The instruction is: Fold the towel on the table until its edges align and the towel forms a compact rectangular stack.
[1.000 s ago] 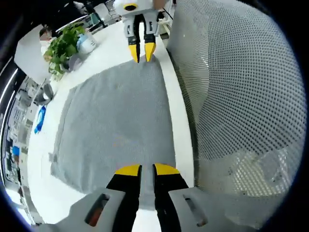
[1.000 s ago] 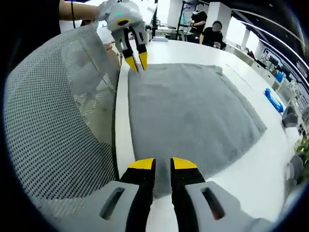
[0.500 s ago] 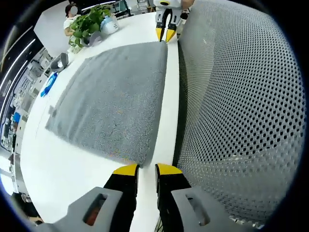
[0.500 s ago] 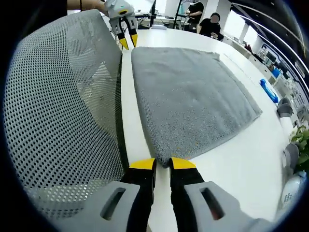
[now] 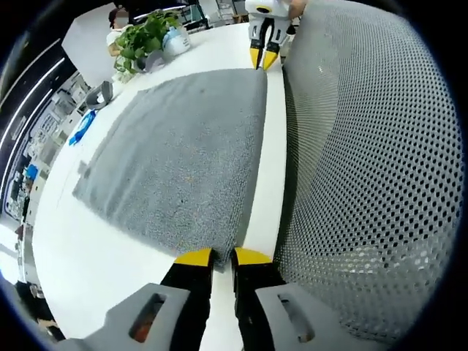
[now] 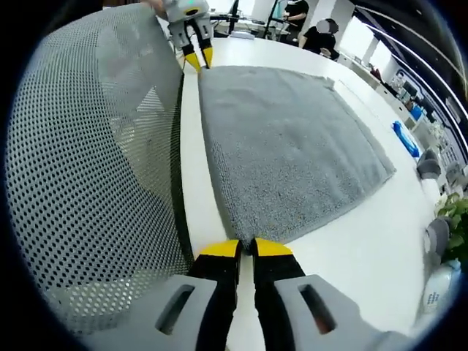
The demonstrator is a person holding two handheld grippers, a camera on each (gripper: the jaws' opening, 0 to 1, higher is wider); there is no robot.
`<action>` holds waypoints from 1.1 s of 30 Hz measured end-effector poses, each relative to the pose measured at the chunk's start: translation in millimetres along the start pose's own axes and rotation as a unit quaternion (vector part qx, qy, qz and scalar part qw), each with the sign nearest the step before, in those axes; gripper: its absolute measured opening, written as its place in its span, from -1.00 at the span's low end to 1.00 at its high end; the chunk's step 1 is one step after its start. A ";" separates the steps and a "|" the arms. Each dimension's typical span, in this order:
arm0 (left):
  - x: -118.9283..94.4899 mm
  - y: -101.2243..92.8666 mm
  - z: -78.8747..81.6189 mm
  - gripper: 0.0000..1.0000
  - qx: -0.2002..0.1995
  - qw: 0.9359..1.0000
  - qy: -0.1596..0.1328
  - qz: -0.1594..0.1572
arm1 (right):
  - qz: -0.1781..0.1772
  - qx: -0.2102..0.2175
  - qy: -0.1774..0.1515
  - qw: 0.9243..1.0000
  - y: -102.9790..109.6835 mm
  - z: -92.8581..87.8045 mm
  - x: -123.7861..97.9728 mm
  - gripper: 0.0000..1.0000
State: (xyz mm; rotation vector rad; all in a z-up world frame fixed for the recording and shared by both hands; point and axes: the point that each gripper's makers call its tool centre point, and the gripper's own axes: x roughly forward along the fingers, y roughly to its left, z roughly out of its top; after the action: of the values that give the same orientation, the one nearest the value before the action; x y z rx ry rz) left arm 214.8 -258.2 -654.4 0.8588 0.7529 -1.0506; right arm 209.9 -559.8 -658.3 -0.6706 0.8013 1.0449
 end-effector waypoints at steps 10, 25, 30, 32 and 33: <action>-7.5 7.6 6.5 -0.95 -0.081 0.996 -0.014 0.039 | -0.003 0.074 -0.049 0.996 -5.4 13.9 -13.2 -1.00; -78.4 57.6 64.2 -0.97 -0.193 0.956 -0.165 0.144 | -0.077 0.169 -0.192 0.964 -47.1 75.4 -73.2 -1.00; -102.1 74.9 81.3 -0.97 -0.187 0.950 -0.192 0.162 | -0.094 0.192 -0.252 0.944 -65.4 104.8 -95.5 -1.00; -113.5 80.9 92.0 -0.97 -0.184 0.945 -0.212 0.170 | -0.100 0.188 -0.258 0.942 -69.4 110.7 -102.9 -1.00; -115.8 82.9 92.0 -0.97 -0.182 0.944 -0.216 0.173 | -0.109 0.184 -0.263 0.941 -72.5 115.1 -108.6 -1.00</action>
State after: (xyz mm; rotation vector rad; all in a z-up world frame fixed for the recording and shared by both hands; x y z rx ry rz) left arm 266.6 -270.2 -493.4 0.3983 0.3841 -0.7150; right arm 275.4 -546.0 -497.5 -0.1364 0.4213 0.7886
